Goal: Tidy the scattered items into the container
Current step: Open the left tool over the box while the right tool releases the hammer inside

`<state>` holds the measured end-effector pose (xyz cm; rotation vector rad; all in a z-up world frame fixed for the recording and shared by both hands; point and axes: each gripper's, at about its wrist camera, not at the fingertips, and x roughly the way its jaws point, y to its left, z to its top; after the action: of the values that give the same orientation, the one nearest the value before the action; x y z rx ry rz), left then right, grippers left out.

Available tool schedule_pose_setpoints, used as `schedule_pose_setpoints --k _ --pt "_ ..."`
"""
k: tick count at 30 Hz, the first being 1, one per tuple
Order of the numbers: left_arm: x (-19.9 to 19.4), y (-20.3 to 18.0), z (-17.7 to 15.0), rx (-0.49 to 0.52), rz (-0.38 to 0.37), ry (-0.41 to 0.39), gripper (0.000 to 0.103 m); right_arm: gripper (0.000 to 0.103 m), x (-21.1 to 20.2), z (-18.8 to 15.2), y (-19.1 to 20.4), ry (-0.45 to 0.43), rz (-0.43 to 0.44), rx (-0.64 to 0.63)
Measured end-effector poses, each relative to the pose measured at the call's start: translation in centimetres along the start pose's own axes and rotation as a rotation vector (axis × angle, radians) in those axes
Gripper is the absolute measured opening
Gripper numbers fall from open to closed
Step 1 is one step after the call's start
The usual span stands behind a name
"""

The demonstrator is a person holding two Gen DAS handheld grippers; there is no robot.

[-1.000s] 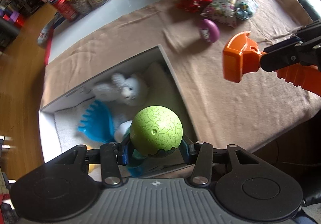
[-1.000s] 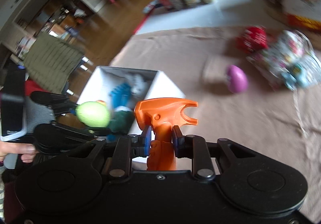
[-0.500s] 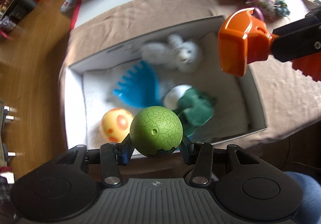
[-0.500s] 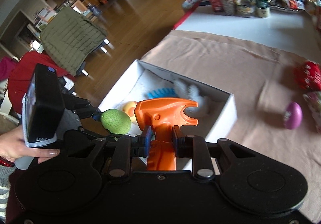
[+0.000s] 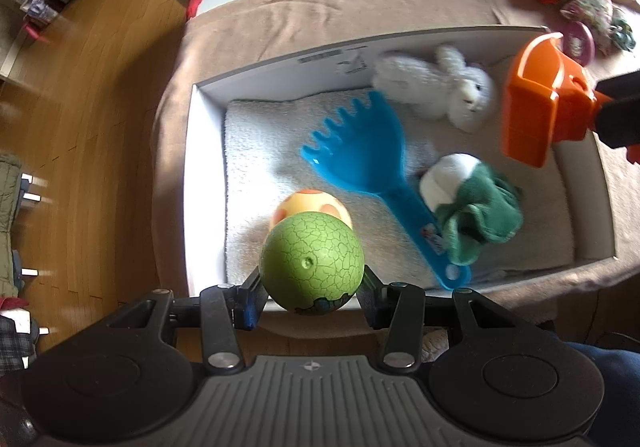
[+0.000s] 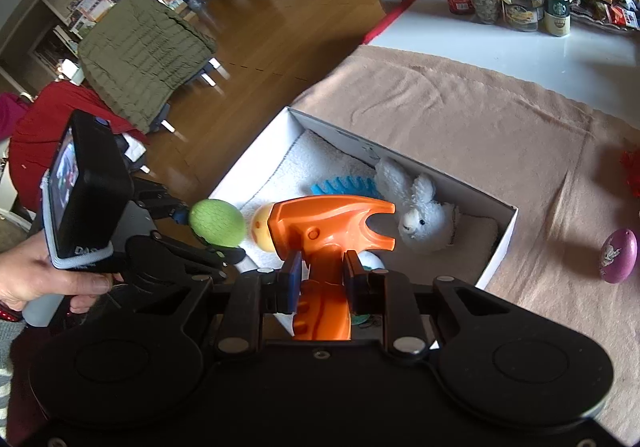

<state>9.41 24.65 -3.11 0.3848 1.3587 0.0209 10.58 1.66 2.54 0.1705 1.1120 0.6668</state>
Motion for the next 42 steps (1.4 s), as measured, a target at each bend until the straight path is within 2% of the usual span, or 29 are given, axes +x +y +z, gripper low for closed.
schedule_pose_setpoints --k 10,23,27,29,33,42 --pt "3.6 2.1 1.6 -0.075 0.029 0.01 0.048 0.023 3.4 0.4 -1.4 0.052 -0.042 0.038" --pt "4.6 3.0 4.0 -0.117 0.044 -0.02 0.048 0.023 6.9 0.3 -1.9 0.084 -0.094 0.036" --pt "5.3 2.7 3.9 -0.12 0.04 -0.018 0.05 0.023 7.2 0.3 -1.9 0.087 -0.093 0.042" --pt "5.2 2.7 3.8 -0.119 0.04 -0.022 0.05 0.03 7.2 0.3 -2.0 0.084 -0.089 0.052" --pt "4.9 2.7 3.6 -0.108 0.052 -0.02 0.061 0.03 6.9 0.5 -1.9 0.078 -0.078 0.056" --pt "2.4 1.8 2.6 -0.109 0.064 -0.032 0.062 0.031 4.7 0.0 -1.5 0.036 -0.069 0.057"
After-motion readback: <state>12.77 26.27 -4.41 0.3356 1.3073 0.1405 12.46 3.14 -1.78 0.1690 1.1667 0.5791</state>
